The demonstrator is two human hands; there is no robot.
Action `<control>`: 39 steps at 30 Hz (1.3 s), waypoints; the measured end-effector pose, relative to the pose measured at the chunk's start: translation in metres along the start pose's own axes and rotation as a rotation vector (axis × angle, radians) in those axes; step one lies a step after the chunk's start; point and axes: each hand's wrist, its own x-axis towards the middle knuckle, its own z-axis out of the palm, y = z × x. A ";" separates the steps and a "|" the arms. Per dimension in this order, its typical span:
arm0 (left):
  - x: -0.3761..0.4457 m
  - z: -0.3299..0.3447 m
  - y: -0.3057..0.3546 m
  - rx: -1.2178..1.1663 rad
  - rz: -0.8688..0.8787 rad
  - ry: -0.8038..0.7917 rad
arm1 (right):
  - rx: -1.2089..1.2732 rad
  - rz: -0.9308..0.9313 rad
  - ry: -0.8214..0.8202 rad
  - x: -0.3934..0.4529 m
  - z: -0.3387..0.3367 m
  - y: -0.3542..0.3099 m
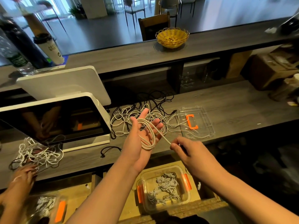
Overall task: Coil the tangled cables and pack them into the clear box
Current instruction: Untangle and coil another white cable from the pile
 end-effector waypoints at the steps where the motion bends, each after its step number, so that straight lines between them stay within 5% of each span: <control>1: 0.001 0.001 -0.001 -0.017 -0.001 0.007 | -0.006 0.006 -0.016 0.000 0.002 0.000; 11: 0.015 -0.003 -0.017 -0.029 0.047 0.117 | -0.048 -0.046 -0.120 -0.004 0.017 -0.013; 22: 0.012 -0.014 -0.021 0.544 0.125 0.080 | -0.119 -0.191 -0.237 -0.010 0.017 -0.039; 30: -0.002 -0.007 -0.014 0.728 -0.181 -0.170 | -0.067 -0.224 -0.108 0.006 0.003 -0.036; 39: -0.007 -0.009 -0.006 0.479 -0.464 -0.413 | -0.076 -0.188 0.147 0.010 -0.010 -0.027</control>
